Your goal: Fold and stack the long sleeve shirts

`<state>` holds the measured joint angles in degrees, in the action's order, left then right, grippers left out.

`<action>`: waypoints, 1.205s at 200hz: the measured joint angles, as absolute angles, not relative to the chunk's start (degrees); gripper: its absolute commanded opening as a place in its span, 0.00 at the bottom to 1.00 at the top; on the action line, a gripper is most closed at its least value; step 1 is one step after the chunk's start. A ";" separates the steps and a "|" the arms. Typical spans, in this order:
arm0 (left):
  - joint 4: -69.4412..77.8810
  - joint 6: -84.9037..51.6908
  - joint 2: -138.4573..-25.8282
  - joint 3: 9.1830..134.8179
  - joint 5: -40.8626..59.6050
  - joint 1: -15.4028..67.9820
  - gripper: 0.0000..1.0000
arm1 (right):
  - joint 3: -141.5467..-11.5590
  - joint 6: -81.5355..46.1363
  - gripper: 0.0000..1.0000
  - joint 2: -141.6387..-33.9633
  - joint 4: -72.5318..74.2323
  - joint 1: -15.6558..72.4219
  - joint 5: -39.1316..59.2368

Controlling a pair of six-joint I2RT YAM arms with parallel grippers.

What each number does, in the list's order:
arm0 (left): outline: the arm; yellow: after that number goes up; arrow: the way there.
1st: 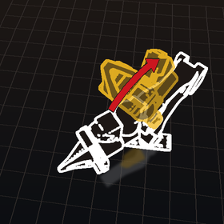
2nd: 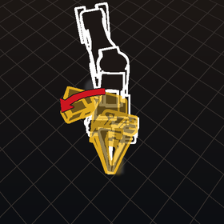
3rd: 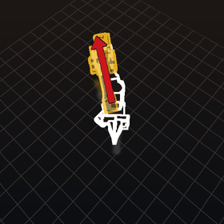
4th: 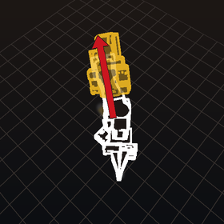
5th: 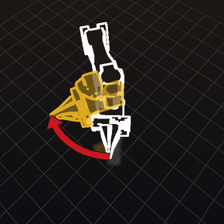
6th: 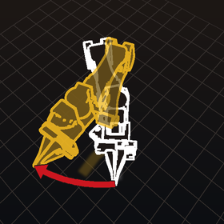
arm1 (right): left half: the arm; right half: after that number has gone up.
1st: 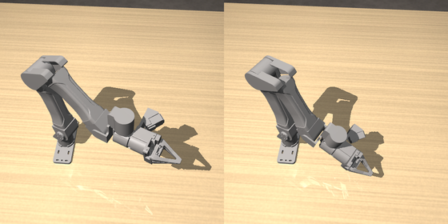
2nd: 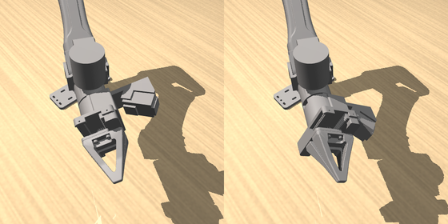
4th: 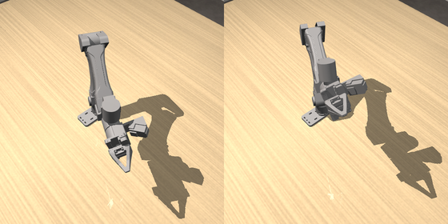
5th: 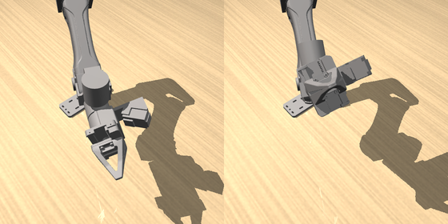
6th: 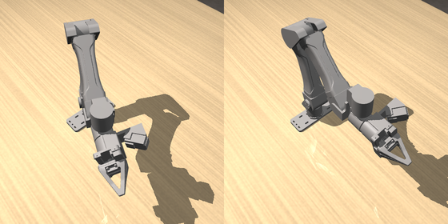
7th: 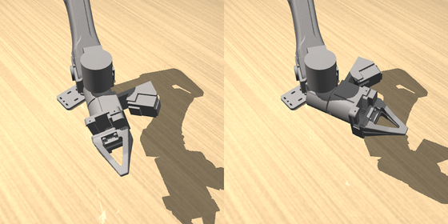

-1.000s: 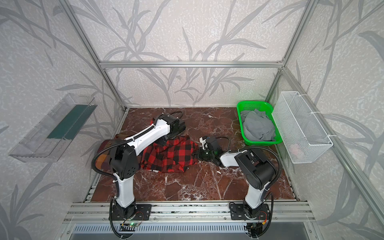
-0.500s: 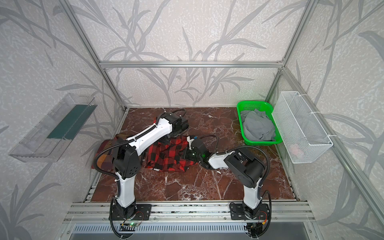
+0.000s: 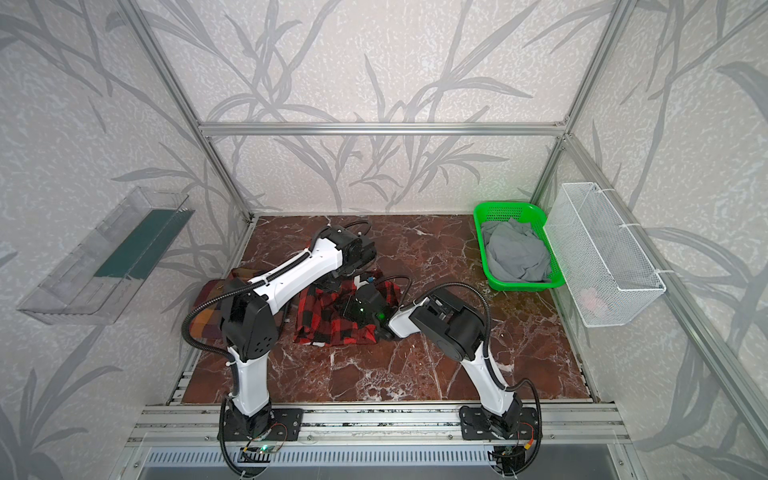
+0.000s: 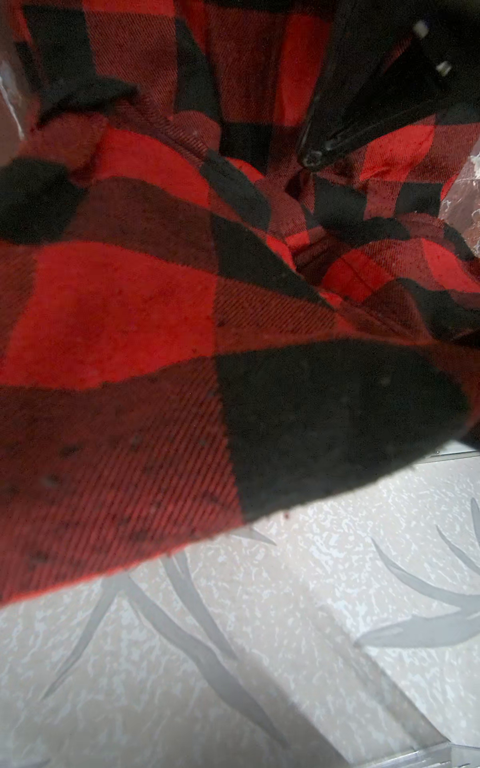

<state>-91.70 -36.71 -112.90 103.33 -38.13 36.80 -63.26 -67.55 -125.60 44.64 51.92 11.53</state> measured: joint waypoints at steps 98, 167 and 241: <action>-91.68 -37.82 -112.77 101.84 -37.56 37.08 0.00 | -68.62 -67.22 0.00 -127.09 46.37 54.87 10.13; -92.29 -38.17 -112.51 101.84 -37.50 36.64 0.00 | -74.76 -67.53 0.00 -132.09 46.44 55.96 10.55; -91.90 -39.11 -112.36 101.86 -35.40 37.87 0.00 | -82.67 -67.75 0.00 -138.26 44.97 57.65 10.98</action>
<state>-91.90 -39.11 -112.36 101.86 -35.40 37.87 -82.67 -67.75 -138.26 44.97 57.65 10.98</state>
